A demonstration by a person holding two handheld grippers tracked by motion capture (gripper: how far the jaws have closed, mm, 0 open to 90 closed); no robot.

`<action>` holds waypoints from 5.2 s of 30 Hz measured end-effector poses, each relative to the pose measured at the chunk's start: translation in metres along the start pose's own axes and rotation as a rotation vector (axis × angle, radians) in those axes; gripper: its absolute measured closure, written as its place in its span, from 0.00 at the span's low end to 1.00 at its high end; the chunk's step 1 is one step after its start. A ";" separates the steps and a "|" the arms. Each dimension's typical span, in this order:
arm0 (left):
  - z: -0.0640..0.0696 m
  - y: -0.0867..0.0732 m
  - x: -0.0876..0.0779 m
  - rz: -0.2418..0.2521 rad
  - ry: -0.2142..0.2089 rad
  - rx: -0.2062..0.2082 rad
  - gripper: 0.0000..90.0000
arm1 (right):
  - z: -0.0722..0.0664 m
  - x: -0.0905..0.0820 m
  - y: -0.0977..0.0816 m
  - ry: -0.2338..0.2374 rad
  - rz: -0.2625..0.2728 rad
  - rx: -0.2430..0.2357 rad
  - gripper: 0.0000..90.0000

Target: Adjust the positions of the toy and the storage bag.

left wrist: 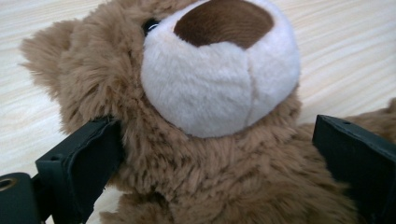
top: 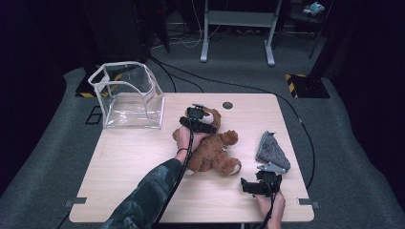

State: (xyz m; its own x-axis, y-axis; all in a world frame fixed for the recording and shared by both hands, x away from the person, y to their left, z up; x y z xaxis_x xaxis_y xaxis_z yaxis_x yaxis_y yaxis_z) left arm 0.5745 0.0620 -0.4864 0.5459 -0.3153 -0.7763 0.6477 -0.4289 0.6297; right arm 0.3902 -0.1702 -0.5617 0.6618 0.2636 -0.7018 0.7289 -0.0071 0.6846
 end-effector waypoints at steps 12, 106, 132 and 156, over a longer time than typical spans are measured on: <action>-0.008 -0.007 0.010 -0.031 0.009 -0.014 0.00 | -0.003 0.002 -0.002 -0.030 0.006 -0.036 0.00; -0.059 -0.031 -0.134 0.497 -0.109 0.118 0.59 | -0.003 0.000 -0.003 -0.011 0.037 -0.036 0.07; -0.130 -0.087 -0.190 0.451 -0.082 0.064 0.59 | -0.003 0.000 -0.003 -0.023 0.034 -0.049 0.07; -0.180 -0.181 -0.182 0.233 -0.128 -0.087 0.59 | -0.004 0.000 -0.003 -0.026 0.033 -0.050 0.07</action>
State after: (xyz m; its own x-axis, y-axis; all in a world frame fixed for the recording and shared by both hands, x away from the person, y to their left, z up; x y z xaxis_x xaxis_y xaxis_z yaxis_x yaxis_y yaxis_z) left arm 0.4540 0.3496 -0.4533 0.6173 -0.5037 -0.6043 0.5590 -0.2597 0.7874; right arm 0.3874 -0.1665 -0.5635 0.6904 0.2391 -0.6828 0.6969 0.0333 0.7164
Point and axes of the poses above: each handheld gripper's, and its own axes: x roughly forward along the jaws, y roughly out of its top, z roughly to its right, the point moved 5 cm from there along x, roughly forward along the jaws, and after that the axes turned 10 degrees about x, right-handed, at the moved point
